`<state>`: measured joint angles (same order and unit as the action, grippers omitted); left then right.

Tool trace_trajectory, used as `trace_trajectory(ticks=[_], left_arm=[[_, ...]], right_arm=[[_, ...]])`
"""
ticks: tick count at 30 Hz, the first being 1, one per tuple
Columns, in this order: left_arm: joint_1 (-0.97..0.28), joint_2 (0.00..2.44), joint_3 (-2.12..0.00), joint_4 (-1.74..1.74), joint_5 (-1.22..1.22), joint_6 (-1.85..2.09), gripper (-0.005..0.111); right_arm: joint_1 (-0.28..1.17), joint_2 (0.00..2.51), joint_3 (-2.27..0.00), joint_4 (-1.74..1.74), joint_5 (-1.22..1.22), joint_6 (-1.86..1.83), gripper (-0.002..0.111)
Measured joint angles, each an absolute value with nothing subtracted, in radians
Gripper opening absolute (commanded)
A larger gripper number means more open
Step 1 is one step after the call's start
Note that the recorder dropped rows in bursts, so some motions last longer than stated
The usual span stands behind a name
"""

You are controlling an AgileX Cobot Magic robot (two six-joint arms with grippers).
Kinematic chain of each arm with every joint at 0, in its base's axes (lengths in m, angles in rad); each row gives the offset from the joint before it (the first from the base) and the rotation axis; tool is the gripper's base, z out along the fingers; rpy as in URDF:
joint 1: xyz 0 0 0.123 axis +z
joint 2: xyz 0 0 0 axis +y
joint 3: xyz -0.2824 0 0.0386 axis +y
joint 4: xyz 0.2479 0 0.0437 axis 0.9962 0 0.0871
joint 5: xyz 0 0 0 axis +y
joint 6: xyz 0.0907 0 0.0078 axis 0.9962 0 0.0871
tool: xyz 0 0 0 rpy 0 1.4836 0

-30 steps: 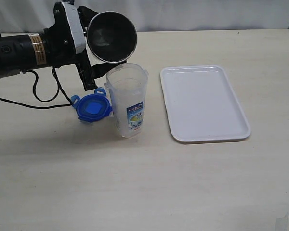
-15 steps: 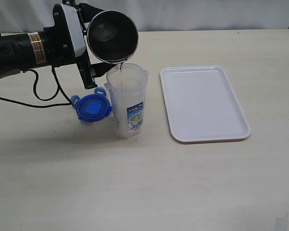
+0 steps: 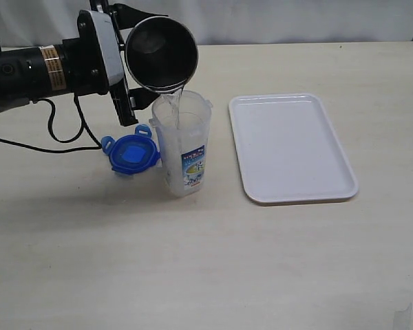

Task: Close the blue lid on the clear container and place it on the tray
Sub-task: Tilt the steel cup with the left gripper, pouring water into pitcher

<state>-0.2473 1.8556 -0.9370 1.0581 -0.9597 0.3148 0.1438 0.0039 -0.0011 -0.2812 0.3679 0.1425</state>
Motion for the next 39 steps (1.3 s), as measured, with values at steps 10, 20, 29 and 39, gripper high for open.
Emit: trace_trajectory(ticks=[10,20,29,39], left_arm=[[-0.247,1.856,-0.937,1.050,-0.960,0.356,0.000],[-0.247,1.856,-0.937,1.038,-0.960,0.408,0.000],[-0.247,1.856,-0.937,1.020,-0.966,0.448,0.000],[-0.247,1.856,-0.937,1.020,-0.966,0.476,0.000]], right_arm=[[0.144,0.004,-0.001,-0.281,0.368,0.143,0.005],[0.144,0.004,-0.001,-0.281,0.368,0.143,0.005],[0.144,0.004,-0.001,-0.281,0.368,0.143,0.005],[0.144,0.004,-0.001,-0.281,0.368,0.143,0.005]])
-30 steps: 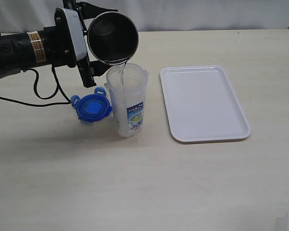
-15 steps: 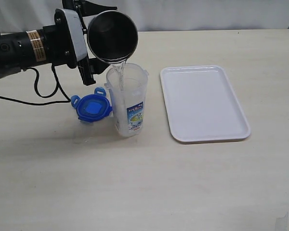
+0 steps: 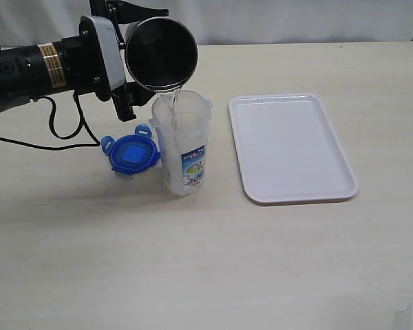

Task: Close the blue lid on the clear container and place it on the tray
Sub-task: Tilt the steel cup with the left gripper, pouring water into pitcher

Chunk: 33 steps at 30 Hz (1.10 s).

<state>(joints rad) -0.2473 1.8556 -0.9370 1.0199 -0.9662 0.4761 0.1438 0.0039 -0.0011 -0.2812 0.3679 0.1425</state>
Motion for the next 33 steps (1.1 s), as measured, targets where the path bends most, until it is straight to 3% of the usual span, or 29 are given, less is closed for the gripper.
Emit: trace_trajectory(ticks=[33], left_arm=[[-0.266,1.856,-0.937,0.982,-0.980,0.537,0.000]], right_arm=[[0.144,0.004,-0.001,-0.281,0.368,0.143,0.005]])
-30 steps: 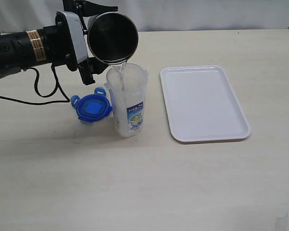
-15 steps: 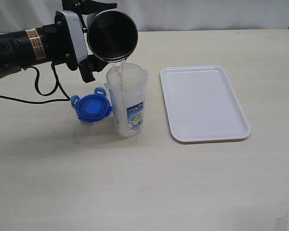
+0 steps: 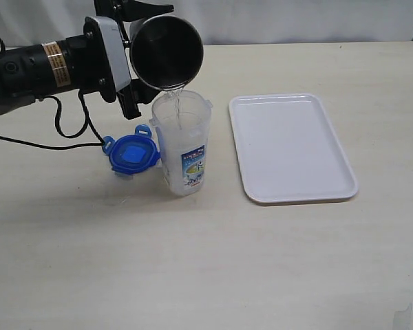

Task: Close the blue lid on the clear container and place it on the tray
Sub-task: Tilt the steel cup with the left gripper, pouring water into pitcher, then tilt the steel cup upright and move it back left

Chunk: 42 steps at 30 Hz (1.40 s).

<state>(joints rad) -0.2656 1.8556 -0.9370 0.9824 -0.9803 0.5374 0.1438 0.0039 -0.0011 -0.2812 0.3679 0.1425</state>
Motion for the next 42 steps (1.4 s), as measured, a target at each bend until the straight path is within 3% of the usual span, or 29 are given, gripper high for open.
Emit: trace_trajectory(ticks=[10,22,26,32,42], left_arm=[[-0.266,1.856,-0.937,0.982,-0.980,0.542,0.000],[-0.266,1.856,-0.937,0.961,-0.980,0.180,0.000],[-0.266,1.856,-0.937,0.817,-0.923,0.026,0.000],[-0.244,1.856,-0.959,0.305,-0.688,-0.100,0.000],[-0.146,1.964,-1.068,0.346,-0.630,-0.309,0.000]], right_arm=[[0.144,0.004,-0.001,-0.281,0.368,0.143,0.005],[0.144,0.004,-0.001,-0.281,0.368,0.143,0.005],[0.144,0.004,-0.001,-0.281,0.368,0.143,0.005],[0.144,0.004,-0.001,-0.281,0.368,0.143,0.005],[0.144,0.004,-0.001,-0.281,0.368,0.143,0.005]])
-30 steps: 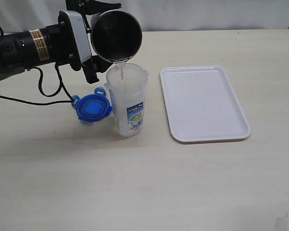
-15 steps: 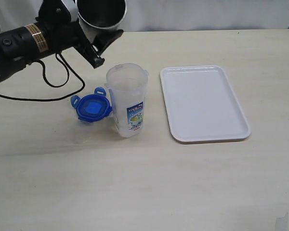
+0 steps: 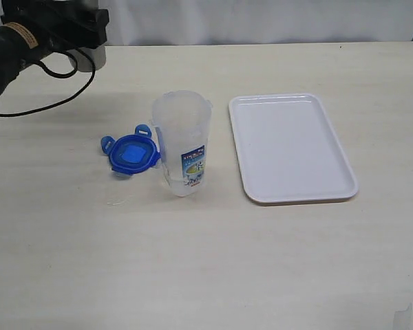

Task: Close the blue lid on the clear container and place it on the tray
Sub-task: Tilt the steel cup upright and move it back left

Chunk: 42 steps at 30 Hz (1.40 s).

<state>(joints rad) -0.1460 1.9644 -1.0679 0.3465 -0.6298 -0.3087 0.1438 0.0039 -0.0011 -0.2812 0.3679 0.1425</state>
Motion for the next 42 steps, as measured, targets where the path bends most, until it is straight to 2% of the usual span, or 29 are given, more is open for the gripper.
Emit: trace_trajectory(ticks=[7,21,28,42], left_arm=[[-0.138,2.118,-1.217,0.450,-0.628,-0.395,0.000],[-0.138,2.294,-1.435,0.432,-0.620,-0.391,0.000],[-0.116,2.340,-1.457,0.286,-0.588,-0.354,0.000],[-0.083,2.377,-1.457,0.276,-0.562,-0.291,0.000]], right_arm=[[0.144,0.004,-0.001,-0.281,0.368,0.143,0.005],[0.144,0.004,-0.001,-0.281,0.368,0.143,0.005],[0.144,0.004,-0.001,-0.281,0.368,0.143,0.005],[0.144,0.004,-0.001,-0.281,0.368,0.143,0.005]])
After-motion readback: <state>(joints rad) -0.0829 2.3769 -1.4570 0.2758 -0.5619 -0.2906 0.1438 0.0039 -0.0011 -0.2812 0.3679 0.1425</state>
